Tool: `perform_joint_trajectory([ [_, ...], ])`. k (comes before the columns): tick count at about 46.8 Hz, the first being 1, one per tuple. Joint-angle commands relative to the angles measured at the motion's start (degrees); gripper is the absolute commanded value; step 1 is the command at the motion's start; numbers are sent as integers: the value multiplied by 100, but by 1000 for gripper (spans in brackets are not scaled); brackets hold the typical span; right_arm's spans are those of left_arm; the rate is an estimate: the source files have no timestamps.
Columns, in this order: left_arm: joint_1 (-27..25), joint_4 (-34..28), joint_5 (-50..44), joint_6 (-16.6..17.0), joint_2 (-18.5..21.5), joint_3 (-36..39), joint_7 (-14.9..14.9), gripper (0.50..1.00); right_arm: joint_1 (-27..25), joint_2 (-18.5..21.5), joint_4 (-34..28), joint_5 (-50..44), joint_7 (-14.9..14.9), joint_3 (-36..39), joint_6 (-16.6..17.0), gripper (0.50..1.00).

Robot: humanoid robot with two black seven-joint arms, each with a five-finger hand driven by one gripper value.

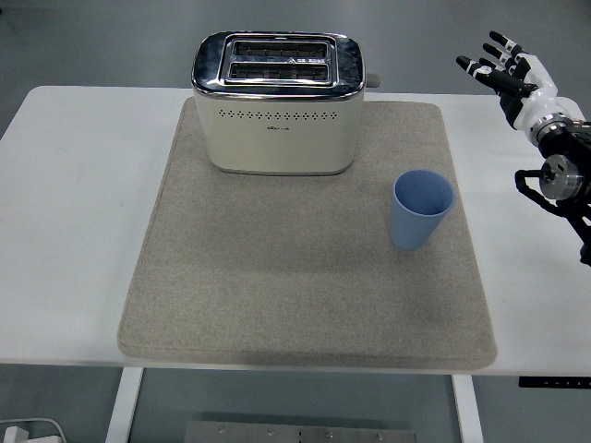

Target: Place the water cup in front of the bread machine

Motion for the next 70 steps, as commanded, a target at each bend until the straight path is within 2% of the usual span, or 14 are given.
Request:
perform_joint_trajectory([
  [1, 0, -7, 1, 0, 0, 0, 0, 1000, -144, -260, 390, -17, 24, -6, -10, 934],
  [8, 0, 1, 1, 0, 0, 0, 0, 1000, -426, -858, 1304, -52, 217, -15, -10, 934],
  [17, 0, 1, 1, 0, 0, 0, 0, 1000, -716, -1122, 1515, -228, 296, -15, -45, 934],
  [28, 0, 1, 1, 0, 0, 0, 0, 1000, -1172, -1851, 2429, -465, 709, -24, 17, 934],
  [37, 0, 1, 1, 0, 0, 0, 0, 1000, -1735, -2256, 2974, -667, 788, -6, 8, 934],
  [46, 0, -7, 1, 0, 0, 0, 0, 1000, -2201, -2722, 3704, -1062, 1324, -7, -10, 932],
  [52, 0, 1, 1, 0, 0, 0, 0, 1000, -2403, -2863, 3827, -1607, 1632, -6, -10, 932],
  [61, 0, 1, 1, 0, 0, 0, 0, 1000, -2772, -2863, 3871, -2301, 2054, -24, 17, 930],
  [70, 0, 1, 1, 0, 0, 0, 0, 1000, -2957, -2819, 3871, -2592, 2074, -24, 17, 928],
])
